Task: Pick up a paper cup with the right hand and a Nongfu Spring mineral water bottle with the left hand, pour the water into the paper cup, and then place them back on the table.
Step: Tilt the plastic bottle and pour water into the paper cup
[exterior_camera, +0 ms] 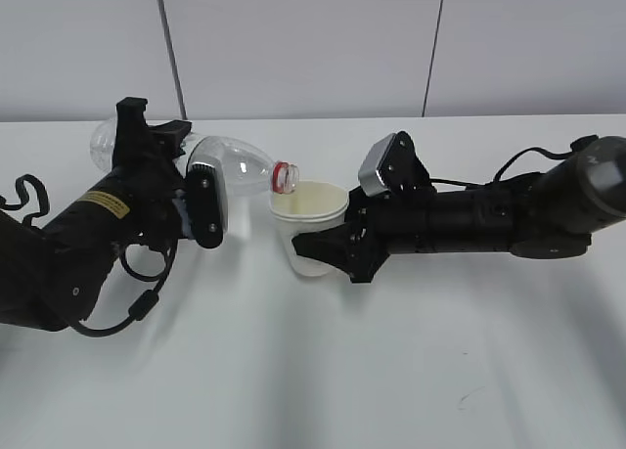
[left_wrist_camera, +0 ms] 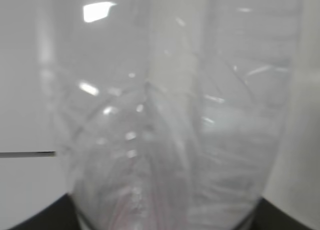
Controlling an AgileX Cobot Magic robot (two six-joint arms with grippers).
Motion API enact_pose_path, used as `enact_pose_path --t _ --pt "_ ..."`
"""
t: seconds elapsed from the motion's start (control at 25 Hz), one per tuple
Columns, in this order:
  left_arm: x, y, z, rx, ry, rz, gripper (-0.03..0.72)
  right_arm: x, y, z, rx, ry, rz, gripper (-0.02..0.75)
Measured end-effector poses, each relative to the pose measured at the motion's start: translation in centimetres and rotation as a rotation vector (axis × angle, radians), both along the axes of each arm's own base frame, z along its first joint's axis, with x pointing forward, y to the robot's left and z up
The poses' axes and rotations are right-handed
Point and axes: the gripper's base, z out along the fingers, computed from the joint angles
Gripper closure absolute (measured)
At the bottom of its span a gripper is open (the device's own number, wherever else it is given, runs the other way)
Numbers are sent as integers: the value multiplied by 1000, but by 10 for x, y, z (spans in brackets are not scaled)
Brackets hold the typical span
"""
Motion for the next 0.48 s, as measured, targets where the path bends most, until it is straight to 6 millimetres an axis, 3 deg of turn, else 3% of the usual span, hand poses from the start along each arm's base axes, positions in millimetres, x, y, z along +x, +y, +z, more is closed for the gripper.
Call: enact_pose_path --t 0.48 --pt "0 0 0 10 -3 -1 343 -1 0 -1 -12 -2 19 260"
